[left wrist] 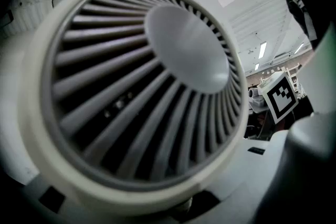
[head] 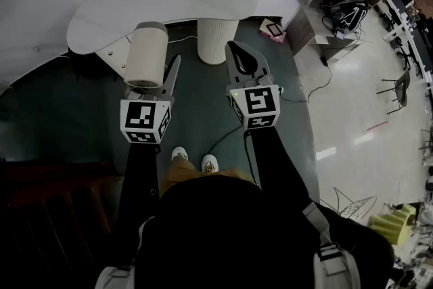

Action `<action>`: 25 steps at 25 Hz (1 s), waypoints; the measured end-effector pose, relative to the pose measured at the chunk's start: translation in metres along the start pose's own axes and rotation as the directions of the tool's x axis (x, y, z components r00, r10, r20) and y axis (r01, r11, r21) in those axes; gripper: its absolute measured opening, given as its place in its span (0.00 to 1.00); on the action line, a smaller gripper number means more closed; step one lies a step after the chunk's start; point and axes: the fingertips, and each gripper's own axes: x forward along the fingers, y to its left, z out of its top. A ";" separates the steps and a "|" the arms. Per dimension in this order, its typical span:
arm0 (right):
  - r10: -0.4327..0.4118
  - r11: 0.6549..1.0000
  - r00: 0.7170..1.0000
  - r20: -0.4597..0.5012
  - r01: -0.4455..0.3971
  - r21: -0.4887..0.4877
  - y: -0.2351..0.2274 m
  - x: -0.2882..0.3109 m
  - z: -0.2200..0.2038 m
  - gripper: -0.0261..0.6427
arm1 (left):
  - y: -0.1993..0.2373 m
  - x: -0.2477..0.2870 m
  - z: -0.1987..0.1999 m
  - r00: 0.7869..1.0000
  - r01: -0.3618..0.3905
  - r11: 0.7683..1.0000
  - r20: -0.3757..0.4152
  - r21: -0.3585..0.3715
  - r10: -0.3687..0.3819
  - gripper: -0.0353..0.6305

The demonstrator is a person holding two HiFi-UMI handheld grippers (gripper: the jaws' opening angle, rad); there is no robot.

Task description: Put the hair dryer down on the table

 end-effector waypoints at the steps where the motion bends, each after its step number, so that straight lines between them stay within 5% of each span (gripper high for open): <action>1: 0.000 1.000 1.000 0.000 0.000 0.005 0.001 -0.001 0.000 0.08 | 0.000 -0.001 0.000 1.000 0.000 1.000 -0.001 0.002 0.000 0.35; 25: 0.039 0.999 0.999 0.011 -0.039 0.016 0.006 0.002 -0.001 0.08 | 0.006 -0.002 -0.002 1.000 -0.014 1.000 -0.004 -0.008 0.014 0.35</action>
